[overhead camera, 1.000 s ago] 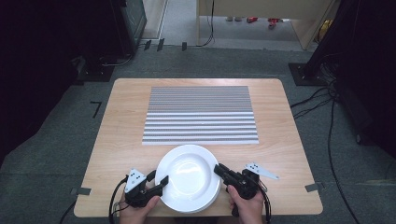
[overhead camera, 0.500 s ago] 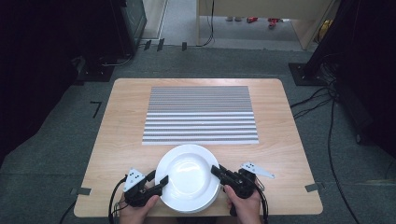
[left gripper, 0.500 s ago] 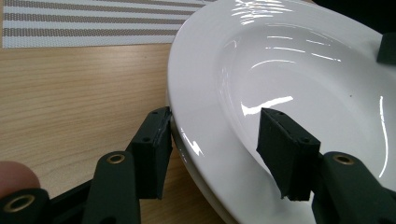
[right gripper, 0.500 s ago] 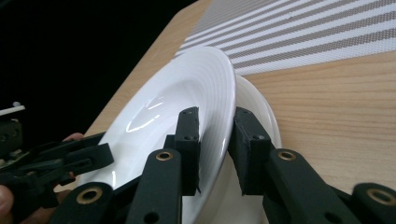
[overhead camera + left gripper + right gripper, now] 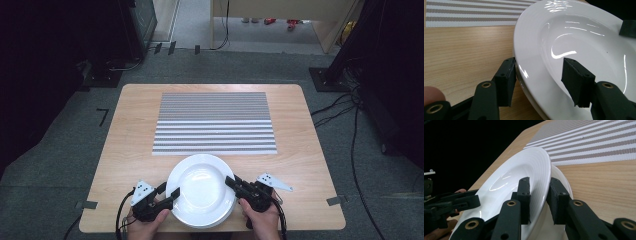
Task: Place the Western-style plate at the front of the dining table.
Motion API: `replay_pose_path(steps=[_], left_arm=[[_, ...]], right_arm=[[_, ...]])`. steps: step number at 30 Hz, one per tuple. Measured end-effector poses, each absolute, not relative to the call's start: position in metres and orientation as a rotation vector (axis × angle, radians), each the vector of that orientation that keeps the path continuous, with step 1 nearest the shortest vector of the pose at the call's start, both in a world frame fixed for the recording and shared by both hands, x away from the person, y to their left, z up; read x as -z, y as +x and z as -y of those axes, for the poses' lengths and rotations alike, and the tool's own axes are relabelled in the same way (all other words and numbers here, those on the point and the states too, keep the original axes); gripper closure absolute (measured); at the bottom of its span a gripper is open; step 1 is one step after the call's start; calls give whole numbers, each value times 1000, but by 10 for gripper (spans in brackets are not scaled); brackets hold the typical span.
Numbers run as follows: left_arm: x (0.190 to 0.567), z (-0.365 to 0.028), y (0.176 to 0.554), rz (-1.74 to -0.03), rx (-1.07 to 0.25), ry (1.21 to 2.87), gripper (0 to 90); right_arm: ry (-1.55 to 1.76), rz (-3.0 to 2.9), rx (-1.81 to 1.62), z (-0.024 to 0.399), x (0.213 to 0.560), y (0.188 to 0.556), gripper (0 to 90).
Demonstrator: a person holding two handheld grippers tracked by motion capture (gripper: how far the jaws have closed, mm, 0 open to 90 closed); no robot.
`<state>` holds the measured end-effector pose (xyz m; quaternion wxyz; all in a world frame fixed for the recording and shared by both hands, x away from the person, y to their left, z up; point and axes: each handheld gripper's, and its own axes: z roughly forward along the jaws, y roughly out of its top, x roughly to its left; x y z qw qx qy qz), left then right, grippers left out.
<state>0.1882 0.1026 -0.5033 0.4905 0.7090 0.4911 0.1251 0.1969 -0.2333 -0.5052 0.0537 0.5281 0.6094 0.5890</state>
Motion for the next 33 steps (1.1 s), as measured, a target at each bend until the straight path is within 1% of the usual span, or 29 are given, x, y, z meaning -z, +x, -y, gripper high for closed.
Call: replay_pose_path(steps=[6,17,33], left_arm=[[502,-103,188,-1188,-309,1705,462],[502,-107,188,-1194,-277,1660,472],[501,-106,187,-1193,-301,1676,479]], right_arm=[[1569,-1852,-1794,232,505,197,742],[1580,-1843,-1809,231,507,198,747],[1578,-1839,-1808,231,510,200,745]])
